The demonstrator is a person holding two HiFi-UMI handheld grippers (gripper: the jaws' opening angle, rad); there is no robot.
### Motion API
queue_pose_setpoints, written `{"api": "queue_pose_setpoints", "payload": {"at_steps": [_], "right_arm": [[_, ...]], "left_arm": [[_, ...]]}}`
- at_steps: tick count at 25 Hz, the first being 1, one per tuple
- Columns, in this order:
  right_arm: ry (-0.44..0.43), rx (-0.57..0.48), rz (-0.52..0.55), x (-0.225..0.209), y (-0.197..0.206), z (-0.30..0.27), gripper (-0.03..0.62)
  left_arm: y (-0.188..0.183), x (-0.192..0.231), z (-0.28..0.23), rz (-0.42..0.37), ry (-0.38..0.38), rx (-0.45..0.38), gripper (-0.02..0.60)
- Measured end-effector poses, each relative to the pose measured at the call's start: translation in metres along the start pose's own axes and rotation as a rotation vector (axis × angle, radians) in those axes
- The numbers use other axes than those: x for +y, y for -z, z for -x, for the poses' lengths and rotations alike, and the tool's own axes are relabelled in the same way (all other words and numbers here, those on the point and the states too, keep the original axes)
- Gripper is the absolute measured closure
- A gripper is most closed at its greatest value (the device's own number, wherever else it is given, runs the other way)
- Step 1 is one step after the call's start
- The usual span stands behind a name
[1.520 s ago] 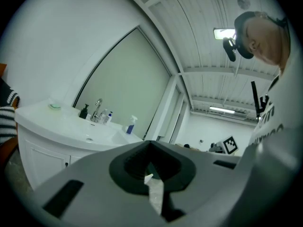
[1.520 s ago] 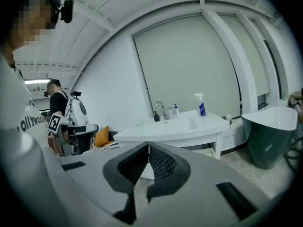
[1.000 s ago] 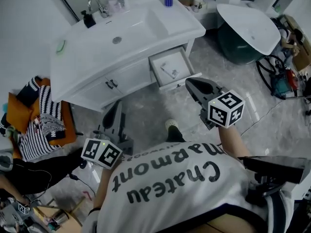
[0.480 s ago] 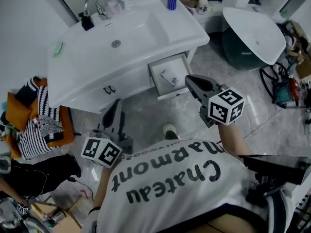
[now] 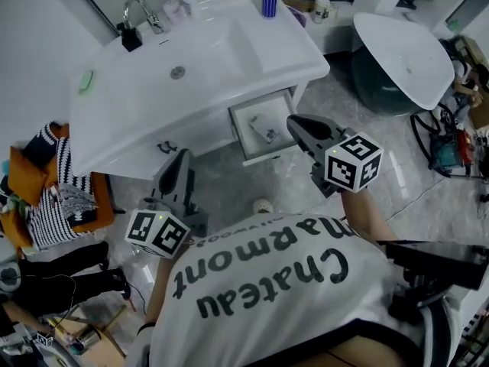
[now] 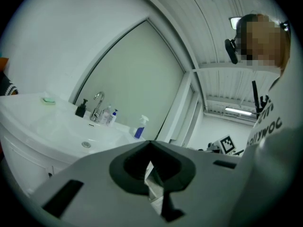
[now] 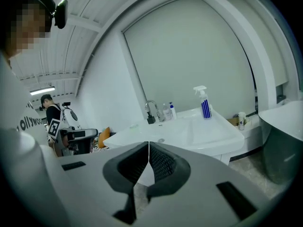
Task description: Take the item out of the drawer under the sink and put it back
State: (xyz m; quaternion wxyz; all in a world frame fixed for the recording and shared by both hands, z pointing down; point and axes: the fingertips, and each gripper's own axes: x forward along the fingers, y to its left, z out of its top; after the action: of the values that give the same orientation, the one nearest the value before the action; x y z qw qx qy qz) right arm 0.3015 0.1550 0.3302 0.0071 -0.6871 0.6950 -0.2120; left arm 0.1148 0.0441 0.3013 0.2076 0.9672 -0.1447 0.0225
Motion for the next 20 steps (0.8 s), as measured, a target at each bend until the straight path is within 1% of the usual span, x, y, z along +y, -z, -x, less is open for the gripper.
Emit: {"api": "queue_pose_setpoints", "payload": {"at_steps": [5, 10, 14, 20], "right_arm": [[-0.018, 0.022, 0.01, -0.014, 0.001, -0.008, 0.582], [-0.045, 0.034, 0.001, -0.022, -0.004, -0.022, 0.582], [-0.062, 0.043, -0.006, -0.026, -0.005, -0.032, 0.582], [-0.065, 0.041, -0.019, -0.036, -0.006, -0.039, 0.582]], "left_arm": [[0.0, 0.0, -0.02, -0.011, -0.002, -0.004, 0.574], [-0.001, -0.003, -0.037, -0.075, -0.006, 0.021, 0.574], [-0.001, 0.0, -0.047, -0.055, -0.007, 0.03, 0.574], [-0.001, 0.009, -0.063, -0.03, 0.001, 0.028, 0.574]]}}
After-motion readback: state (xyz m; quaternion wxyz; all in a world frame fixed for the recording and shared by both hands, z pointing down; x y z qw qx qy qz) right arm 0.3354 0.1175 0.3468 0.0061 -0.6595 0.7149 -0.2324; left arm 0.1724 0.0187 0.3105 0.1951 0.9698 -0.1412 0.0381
